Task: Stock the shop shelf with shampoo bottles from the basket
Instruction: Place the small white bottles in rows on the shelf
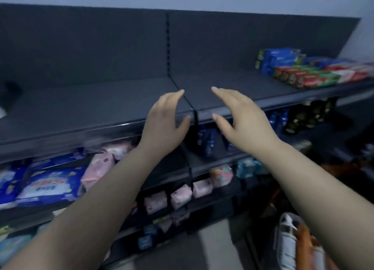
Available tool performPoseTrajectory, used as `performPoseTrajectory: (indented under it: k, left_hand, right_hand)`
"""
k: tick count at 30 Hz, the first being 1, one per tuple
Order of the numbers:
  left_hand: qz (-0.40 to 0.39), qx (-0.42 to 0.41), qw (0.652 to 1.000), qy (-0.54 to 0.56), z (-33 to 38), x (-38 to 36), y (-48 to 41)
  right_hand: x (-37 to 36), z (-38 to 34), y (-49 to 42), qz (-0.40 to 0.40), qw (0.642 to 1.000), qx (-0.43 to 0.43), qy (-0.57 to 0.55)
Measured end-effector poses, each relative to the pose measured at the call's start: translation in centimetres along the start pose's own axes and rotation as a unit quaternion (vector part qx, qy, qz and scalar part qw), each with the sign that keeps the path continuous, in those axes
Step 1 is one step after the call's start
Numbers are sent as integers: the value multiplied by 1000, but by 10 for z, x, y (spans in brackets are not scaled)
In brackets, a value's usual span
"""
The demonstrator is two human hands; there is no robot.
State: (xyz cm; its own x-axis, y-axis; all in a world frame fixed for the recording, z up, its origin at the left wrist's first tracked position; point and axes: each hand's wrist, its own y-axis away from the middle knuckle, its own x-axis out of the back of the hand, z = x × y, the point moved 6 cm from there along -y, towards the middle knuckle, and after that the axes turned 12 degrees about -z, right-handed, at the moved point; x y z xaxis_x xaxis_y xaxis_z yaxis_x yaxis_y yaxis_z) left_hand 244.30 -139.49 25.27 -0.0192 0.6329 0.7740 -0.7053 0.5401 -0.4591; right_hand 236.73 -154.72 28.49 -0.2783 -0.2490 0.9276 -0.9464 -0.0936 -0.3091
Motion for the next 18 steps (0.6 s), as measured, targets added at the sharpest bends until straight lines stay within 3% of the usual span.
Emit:
performPoseTrajectory:
  k: [9, 18]
  left_hand:
    - [-151, -128, 972, 127, 86, -154, -33]
    - [-324, -167, 912, 189, 131, -306, -5]
  right_hand:
    - [-15, 136, 114, 19, 977, -212, -18]
    - [-56, 228, 277, 34, 892, -449, -49]
